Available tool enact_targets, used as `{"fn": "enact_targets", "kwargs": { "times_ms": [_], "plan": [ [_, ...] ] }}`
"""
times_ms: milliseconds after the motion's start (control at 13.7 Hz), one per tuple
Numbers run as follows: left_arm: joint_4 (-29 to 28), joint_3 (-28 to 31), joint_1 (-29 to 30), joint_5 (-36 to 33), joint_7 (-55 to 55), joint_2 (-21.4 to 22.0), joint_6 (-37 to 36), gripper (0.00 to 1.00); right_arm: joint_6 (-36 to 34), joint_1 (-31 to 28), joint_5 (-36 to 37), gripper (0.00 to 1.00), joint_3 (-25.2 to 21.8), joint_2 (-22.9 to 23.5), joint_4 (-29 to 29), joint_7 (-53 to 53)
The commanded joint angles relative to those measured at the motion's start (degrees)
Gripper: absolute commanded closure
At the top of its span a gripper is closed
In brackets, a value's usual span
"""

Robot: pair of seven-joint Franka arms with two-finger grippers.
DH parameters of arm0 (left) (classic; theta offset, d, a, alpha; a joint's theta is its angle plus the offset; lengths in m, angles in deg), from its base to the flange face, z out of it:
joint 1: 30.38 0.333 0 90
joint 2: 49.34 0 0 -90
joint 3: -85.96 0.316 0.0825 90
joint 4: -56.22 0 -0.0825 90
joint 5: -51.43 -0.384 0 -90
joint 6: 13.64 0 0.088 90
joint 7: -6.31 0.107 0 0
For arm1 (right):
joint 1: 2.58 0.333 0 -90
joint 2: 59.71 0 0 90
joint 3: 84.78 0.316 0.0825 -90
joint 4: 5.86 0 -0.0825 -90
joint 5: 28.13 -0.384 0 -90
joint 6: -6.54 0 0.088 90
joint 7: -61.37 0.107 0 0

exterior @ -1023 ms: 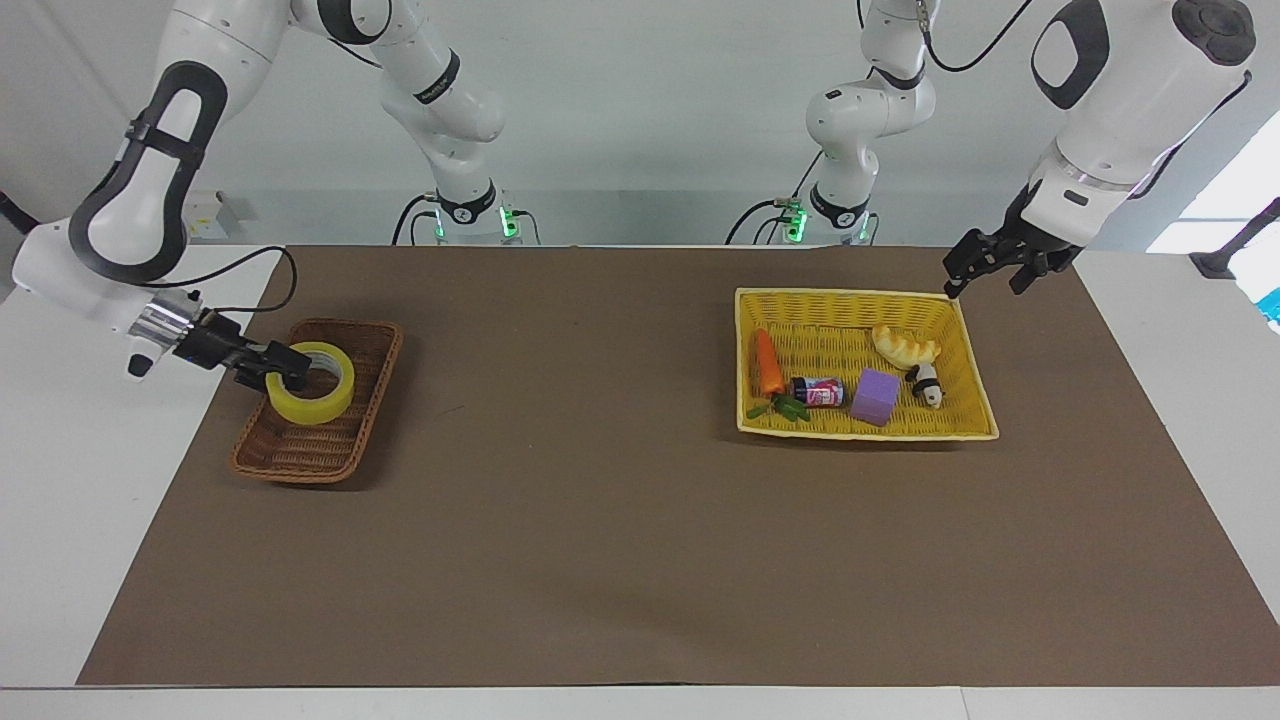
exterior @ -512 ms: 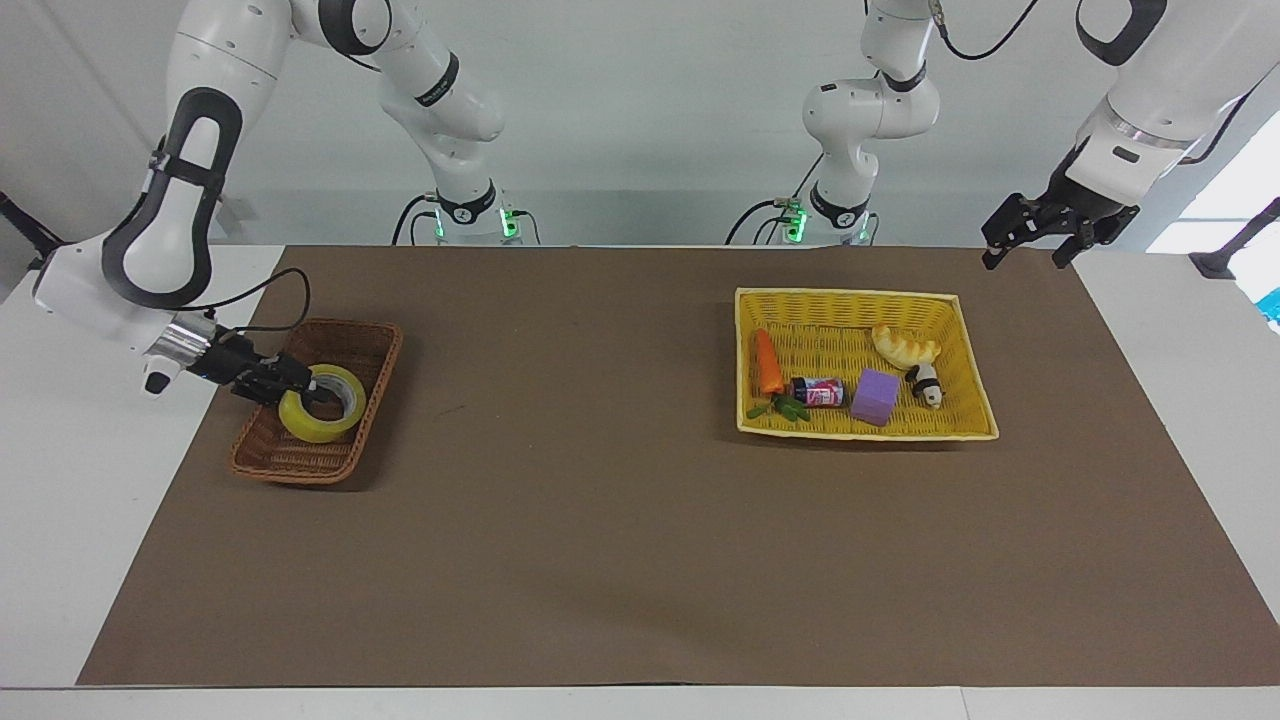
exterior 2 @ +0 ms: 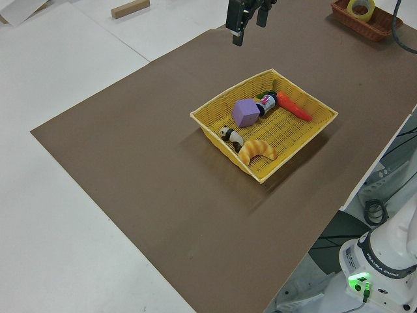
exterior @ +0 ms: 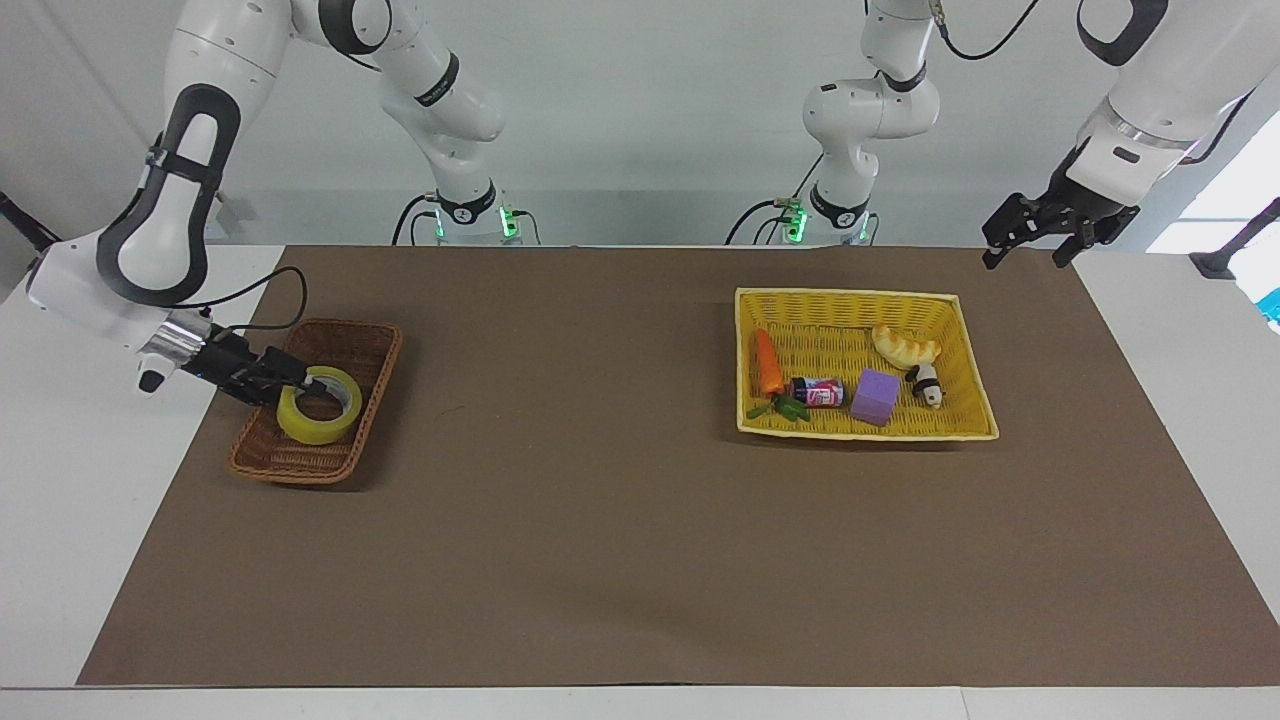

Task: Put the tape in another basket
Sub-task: 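Open the right gripper and lift it away from the tape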

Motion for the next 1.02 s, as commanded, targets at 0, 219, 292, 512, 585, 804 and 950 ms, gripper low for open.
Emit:
{"fn": "enact_targets", "kwargs": {
  "times_ms": [0, 219, 292, 512, 585, 804, 950],
  "plan": [
    [0.07, 0.65, -0.77, -0.97, 0.69, 0.34, -0.76, 0.00, 0.64, 2.76, 1.65, 0.00, 0.25, -2.67, -1.82, 2.49],
    [0.07, 0.65, -0.68, -0.97, 0.69, 0.34, -0.76, 0.00, 1.44, 5.23, 9.01, 0.00, 0.60, -2.94, -7.17, 7.58],
    [0.07, 0.65, -0.68, -0.97, 0.69, 0.34, -0.76, 0.00, 1.44, 5.84, 10.43, 0.00, 0.60, -2.94, -8.50, 8.99],
    [0.07, 0.65, -0.68, -0.97, 0.69, 0.34, -0.76, 0.00, 1.35, 9.09, 15.69, 0.00, 0.60, -4.43, -9.56, 11.98],
    [0.07, 0.65, -0.68, -0.97, 0.69, 0.34, -0.76, 0.00, 1.35, 10.06, 17.11, 0.00, 0.68, -5.83, -9.48, 14.08],
    [0.07, 0.65, -0.68, -0.97, 0.69, 0.34, -0.76, 0.00, 1.09, 13.31, 22.46, 0.00, 0.77, -9.70, -9.39, 26.02],
    [0.07, 0.65, -0.68, -0.97, 0.69, 0.34, -0.76, 0.00, -0.31, 16.82, 26.42, 0.00, 0.69, -12.16, -9.21, 30.78]
  ]
}}
